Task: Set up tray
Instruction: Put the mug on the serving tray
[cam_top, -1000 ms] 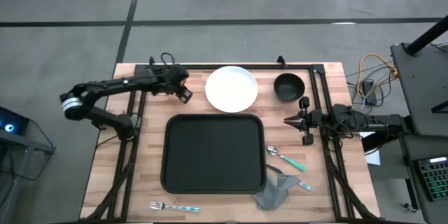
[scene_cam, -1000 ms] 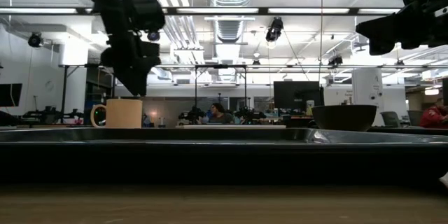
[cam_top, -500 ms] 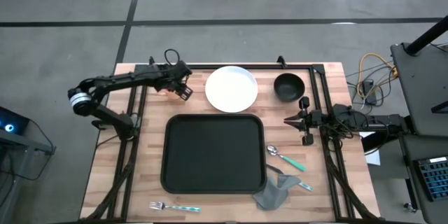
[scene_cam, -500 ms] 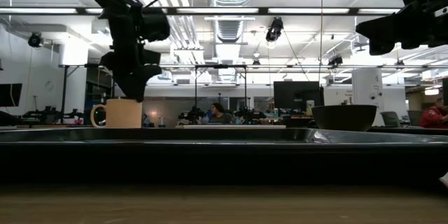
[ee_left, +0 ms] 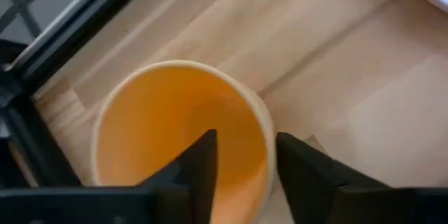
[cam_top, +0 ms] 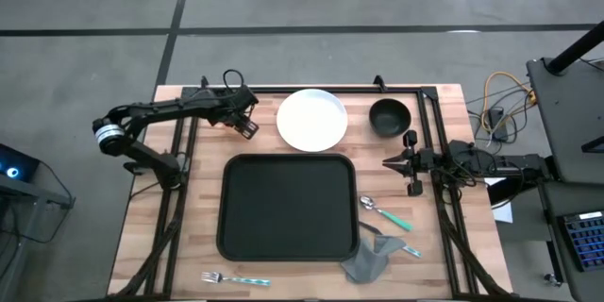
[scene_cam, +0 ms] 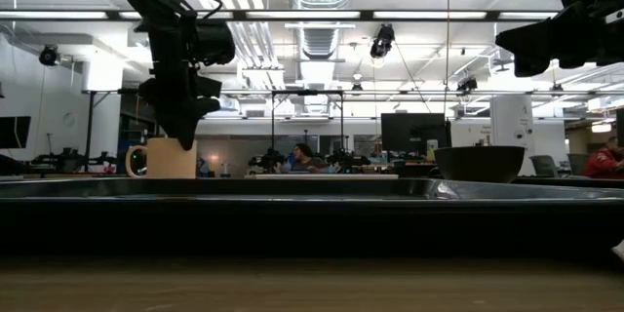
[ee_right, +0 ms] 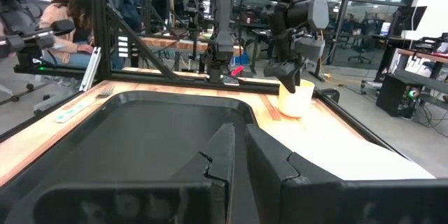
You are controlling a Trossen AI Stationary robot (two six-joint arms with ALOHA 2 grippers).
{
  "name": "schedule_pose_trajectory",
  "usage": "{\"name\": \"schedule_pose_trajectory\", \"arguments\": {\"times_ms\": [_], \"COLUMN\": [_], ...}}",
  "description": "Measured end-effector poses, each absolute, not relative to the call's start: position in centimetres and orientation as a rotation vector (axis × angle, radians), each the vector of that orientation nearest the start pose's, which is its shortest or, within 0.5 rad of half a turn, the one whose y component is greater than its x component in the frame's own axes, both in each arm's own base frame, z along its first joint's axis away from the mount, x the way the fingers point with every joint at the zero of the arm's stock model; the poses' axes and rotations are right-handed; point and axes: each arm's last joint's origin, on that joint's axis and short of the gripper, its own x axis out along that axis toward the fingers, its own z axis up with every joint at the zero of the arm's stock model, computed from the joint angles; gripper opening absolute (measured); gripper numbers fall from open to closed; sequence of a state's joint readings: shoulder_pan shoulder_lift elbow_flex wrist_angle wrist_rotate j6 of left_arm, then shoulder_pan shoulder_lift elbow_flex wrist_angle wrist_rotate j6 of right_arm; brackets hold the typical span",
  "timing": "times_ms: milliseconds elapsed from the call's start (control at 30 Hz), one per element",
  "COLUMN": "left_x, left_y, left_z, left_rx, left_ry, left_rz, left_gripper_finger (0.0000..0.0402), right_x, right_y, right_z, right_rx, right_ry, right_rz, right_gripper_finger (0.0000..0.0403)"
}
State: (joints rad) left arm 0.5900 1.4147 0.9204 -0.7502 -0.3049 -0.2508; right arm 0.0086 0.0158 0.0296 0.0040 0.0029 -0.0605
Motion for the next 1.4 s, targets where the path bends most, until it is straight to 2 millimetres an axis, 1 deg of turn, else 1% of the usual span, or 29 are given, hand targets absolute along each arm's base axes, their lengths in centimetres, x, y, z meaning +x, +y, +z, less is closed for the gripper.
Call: {"name": "schedule_pose_trajectory", "arguments": {"times_ms": [100, 133, 233, 433, 533, 667, 867, 1067, 1233, 1400], "left_x": [20.6, 20.6, 20.4, 20.6, 20.8, 21.2, 21.8, 21.8, 21.7, 21.9], "left_y": [14.7, 14.7, 14.6, 13.9, 13.0, 11.5, 7.8, 3.8, 1.0, -0.5], "left_z": [20.8, 20.8, 20.7, 21.1, 21.6, 22.5, 24.1, 25.4, 25.2, 24.4], "left_rx": [-0.382, -0.382, -0.373, -0.357, -0.345, -0.317, -0.269, -0.231, -0.223, -0.206], "left_ry": [1.193, 1.193, 1.215, 1.210, 1.190, 1.153, 1.081, 1.034, 1.074, 1.132], "left_rz": [0.868, 0.866, 0.855, 0.801, 0.748, 0.676, 0.523, 0.402, 0.329, 0.314], "left_gripper_finger": [0.0029, 0.0015, 0.0004, 0.0002, 0.0001, 0.0001, 0.0001, 0.0000, 0.0000, 0.0000], "right_x": [9.7, 9.7, 9.7, 9.7, 9.7, 9.7, 9.7, 9.7, 9.7, 9.7], "right_y": [0.1, 0.1, 0.1, 0.1, 0.1, 0.1, 0.1, 0.1, 0.1, 0.1], "right_z": [17.3, 17.3, 17.3, 17.3, 17.3, 17.3, 17.3, 17.3, 17.3, 17.3], "right_rx": [-0.060, -0.060, -0.060, -0.060, -0.060, -0.060, -0.060, -0.060, -0.060, -0.060], "right_ry": [-0.018, -0.018, -0.018, -0.018, -0.018, -0.018, -0.018, -0.018, -0.018, -0.018], "right_rz": [0.005, 0.005, 0.005, 0.005, 0.005, 0.005, 0.005, 0.005, 0.005, 0.005], "right_gripper_finger": [0.0027, 0.0027, 0.0027, 0.0027, 0.0027, 0.0027, 0.0027, 0.0027, 0.0027, 0.0027]}}
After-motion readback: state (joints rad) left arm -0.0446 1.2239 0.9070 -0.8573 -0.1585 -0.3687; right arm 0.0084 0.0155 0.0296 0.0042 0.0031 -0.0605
